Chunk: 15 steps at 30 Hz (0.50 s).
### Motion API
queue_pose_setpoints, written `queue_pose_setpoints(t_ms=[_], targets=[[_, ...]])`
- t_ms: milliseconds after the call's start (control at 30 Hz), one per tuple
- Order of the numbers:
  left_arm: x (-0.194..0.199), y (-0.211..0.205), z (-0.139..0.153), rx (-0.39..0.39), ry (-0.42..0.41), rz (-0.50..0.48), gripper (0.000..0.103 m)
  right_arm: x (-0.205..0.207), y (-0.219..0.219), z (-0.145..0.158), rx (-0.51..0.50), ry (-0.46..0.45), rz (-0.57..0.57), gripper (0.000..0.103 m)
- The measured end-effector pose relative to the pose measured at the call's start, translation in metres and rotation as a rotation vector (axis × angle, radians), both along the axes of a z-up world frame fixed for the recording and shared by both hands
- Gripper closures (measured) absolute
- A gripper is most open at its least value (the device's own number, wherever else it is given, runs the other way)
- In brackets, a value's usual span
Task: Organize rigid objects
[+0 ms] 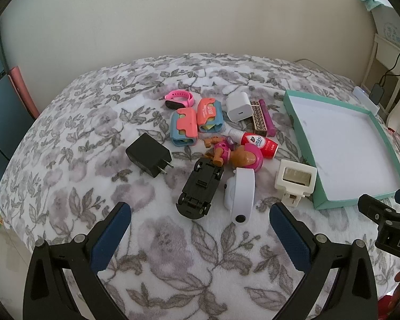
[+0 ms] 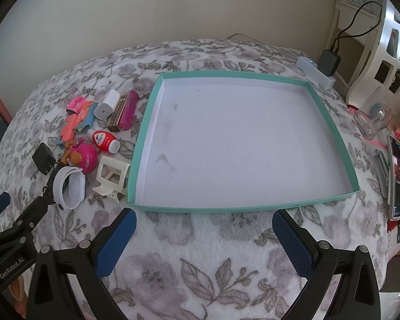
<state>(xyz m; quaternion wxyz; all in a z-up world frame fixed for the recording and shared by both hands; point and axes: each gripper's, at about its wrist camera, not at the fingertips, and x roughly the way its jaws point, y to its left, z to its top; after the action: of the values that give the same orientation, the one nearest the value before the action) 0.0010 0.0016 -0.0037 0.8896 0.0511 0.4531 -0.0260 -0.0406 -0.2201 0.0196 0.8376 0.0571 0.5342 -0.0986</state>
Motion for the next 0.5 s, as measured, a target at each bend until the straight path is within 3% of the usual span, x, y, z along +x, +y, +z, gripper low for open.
queue_pose_setpoints(t_ms=[500], targets=[[0.0013,0.0012,-0.0029,-0.004,0.013,0.009,0.0,0.0001,0.0006,-0.0022,-0.003,0.003,0.003,0.0]])
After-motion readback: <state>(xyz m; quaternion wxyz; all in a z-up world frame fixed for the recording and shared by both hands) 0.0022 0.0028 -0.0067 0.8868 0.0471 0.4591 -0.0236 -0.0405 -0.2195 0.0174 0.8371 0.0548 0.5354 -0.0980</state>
